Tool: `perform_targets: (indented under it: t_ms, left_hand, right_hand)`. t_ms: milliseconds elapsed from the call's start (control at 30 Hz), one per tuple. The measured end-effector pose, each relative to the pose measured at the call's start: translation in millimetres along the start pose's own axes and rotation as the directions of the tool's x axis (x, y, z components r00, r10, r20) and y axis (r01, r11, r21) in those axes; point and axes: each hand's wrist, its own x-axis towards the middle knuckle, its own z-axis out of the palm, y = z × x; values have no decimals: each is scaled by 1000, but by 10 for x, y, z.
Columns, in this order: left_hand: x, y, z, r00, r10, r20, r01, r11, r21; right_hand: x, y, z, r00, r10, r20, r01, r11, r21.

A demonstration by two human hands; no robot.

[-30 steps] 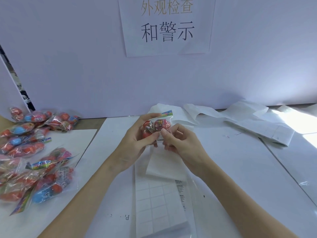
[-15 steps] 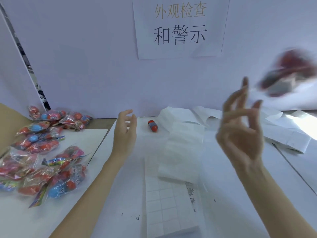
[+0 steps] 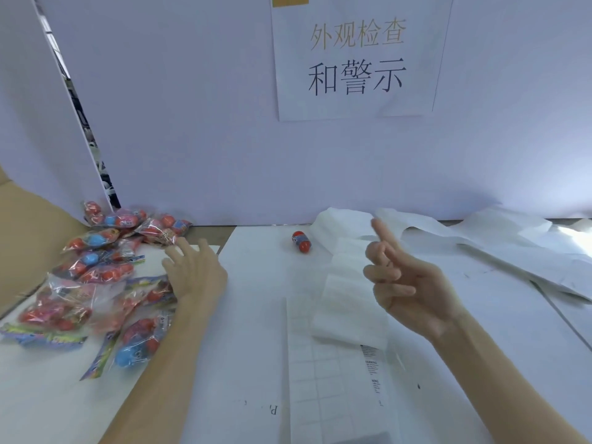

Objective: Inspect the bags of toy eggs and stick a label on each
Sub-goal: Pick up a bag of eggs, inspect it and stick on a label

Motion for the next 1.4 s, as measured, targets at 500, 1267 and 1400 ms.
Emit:
perform_targets:
  t_ms: [500,1267,1400]
  left_hand:
    - [-483,764,-455,935,-11,-355,-355,-81,-931]
    - [-554,826,-280,773,634,9,76,-79,-994]
    - [-540,847,-202,736,674,62,72,13,-997]
  right_hand:
    - [156,285,-30,944,-68,-324,-138,810,-571]
    - [143,267,12,938,-214,-271,-25,740,-672]
    - [141,179,29,961,-97,-259,-45,869,-492]
